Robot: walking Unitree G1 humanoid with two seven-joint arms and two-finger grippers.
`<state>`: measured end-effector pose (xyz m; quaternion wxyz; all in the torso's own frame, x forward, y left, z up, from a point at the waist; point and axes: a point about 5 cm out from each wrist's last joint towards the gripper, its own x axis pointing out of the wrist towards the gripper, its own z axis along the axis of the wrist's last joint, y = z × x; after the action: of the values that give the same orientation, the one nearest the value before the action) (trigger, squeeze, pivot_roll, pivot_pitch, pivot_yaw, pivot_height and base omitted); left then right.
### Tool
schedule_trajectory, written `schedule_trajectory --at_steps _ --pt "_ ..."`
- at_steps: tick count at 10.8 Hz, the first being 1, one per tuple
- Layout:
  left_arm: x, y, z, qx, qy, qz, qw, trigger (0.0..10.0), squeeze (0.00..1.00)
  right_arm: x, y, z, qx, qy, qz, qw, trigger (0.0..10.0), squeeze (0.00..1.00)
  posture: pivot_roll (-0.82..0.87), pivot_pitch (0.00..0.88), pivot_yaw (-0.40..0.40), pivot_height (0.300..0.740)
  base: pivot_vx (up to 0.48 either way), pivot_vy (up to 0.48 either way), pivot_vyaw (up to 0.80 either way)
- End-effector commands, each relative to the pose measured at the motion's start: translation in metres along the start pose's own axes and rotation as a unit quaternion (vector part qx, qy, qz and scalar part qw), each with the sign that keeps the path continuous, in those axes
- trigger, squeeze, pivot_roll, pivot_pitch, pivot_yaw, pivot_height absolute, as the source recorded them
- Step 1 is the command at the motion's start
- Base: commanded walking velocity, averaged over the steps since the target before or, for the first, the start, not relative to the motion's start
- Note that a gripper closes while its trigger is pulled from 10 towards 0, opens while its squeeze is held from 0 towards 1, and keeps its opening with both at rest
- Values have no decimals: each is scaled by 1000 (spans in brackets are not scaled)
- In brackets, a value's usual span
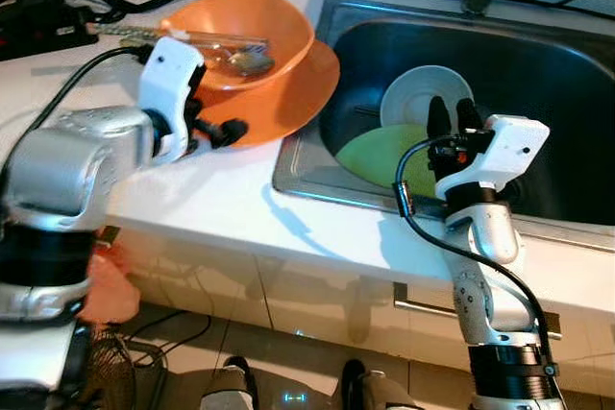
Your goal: Kitchen organization
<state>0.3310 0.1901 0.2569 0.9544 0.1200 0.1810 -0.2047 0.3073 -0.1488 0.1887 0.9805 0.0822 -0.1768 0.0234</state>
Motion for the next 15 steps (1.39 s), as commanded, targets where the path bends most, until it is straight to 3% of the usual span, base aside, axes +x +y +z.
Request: schedule_trajectory --at_steps 1,3,9,13,15 --pt "-2 -4 -23 -7 62 -17 998 10000 0 -12 -8 -27 3 60 -20 998 10000 0 189 250 50 740 0 0 0" --pt "-17 -1 -23 4 67 -10 998 10000 0 -12 -9 -27 4 62 -20 998 10000 0 206 255 51 740 0 0 0" --pt "-86 12 -18 49 108 52 992 10000 0 -11 -7 -31 7 69 -14 998 10000 0 273 268 46 740 0 0 0" --pt "-105 10 -21 53 127 67 988 10000 0 -10 -5 -34 10 74 -8 997 10000 0 299 273 43 740 0 0 0" --pt "-105 7 -13 61 107 62 990 10000 0 -10 -4 -34 11 74 -8 997 10000 0 292 270 47 740 0 0 0"
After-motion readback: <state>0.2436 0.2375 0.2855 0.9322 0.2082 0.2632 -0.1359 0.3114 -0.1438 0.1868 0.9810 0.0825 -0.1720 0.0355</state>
